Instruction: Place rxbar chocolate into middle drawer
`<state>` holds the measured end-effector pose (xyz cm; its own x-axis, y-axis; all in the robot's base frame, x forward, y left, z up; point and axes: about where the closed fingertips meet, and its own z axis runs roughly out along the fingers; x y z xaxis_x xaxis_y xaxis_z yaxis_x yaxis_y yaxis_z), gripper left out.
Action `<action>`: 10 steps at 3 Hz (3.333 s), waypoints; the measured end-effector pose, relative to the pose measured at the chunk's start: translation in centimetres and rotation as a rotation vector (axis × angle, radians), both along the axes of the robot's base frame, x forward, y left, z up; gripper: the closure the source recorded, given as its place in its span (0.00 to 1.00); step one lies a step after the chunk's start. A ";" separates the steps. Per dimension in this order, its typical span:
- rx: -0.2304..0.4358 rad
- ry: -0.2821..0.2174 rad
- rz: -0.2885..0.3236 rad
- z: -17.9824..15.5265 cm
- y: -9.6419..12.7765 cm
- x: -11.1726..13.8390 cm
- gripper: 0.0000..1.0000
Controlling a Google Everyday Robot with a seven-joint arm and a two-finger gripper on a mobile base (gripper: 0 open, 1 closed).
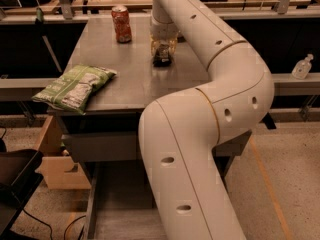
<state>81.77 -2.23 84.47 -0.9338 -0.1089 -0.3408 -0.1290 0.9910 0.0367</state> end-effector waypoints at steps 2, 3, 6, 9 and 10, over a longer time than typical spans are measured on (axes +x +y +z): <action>0.032 -0.026 0.028 4.0 -3.0 -3.7 1.00; 0.130 -0.071 0.066 7.1 -5.0 -8.1 1.00; 0.162 -0.036 0.395 4.7 -10.1 -26.6 1.00; 0.179 -0.006 0.507 0.4 -12.1 -34.2 1.00; 0.175 0.007 0.533 -2.3 -10.1 -36.0 1.00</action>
Offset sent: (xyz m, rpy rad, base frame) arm -0.1191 -0.0538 0.0534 0.0710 -0.0370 0.0535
